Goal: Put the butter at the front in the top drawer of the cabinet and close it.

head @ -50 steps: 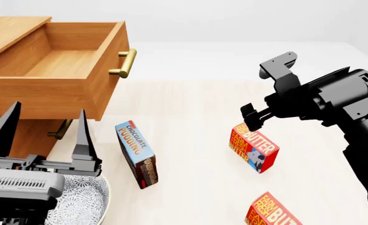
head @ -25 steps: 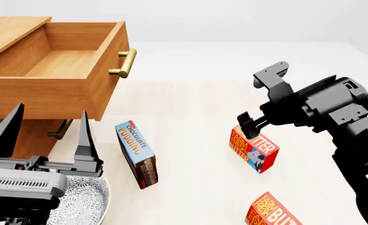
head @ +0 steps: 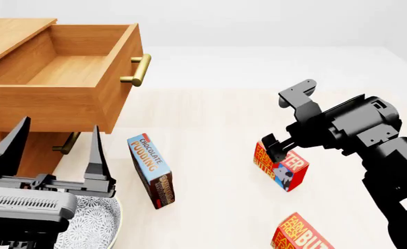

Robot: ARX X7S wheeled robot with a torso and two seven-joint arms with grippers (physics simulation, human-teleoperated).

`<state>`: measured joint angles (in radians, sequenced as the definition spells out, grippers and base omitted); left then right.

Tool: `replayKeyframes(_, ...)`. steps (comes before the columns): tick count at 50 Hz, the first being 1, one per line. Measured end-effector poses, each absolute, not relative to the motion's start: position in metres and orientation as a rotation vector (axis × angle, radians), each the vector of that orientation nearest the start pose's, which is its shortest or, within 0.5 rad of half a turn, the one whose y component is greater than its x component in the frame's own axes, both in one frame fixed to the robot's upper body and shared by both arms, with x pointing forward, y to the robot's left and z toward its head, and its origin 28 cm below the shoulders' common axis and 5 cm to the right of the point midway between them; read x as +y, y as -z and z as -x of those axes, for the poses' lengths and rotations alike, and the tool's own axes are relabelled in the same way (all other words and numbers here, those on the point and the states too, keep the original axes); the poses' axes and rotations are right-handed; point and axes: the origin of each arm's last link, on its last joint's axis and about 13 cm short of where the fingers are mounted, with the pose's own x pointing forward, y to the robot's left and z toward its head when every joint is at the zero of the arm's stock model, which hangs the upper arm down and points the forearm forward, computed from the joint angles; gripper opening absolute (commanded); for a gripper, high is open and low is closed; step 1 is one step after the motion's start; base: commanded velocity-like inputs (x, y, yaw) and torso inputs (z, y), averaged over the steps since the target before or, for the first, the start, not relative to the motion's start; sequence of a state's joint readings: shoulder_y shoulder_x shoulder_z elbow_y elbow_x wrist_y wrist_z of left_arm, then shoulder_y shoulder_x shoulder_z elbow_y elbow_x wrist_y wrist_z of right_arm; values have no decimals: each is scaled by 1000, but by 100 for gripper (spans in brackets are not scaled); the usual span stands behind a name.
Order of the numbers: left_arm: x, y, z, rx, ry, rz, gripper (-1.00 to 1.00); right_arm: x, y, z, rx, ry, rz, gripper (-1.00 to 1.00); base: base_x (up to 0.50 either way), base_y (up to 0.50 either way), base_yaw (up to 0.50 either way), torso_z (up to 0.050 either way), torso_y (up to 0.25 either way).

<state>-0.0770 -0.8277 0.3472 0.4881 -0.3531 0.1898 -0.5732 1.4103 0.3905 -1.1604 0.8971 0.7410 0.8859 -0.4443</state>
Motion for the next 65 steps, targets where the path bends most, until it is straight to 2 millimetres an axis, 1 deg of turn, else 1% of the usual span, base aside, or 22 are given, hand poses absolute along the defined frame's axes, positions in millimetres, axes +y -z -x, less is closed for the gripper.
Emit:
replayKeyframes(23,269,-138,-198,-528,24,-195,100,-192,-183,-385,848,-397,316,100,0,0,0,0,0)
replayKeyframes(65,268,-137,-199,-522,25,-186,100,-198,-170,-378,895,-377,311,100,0,0,0,0,0)
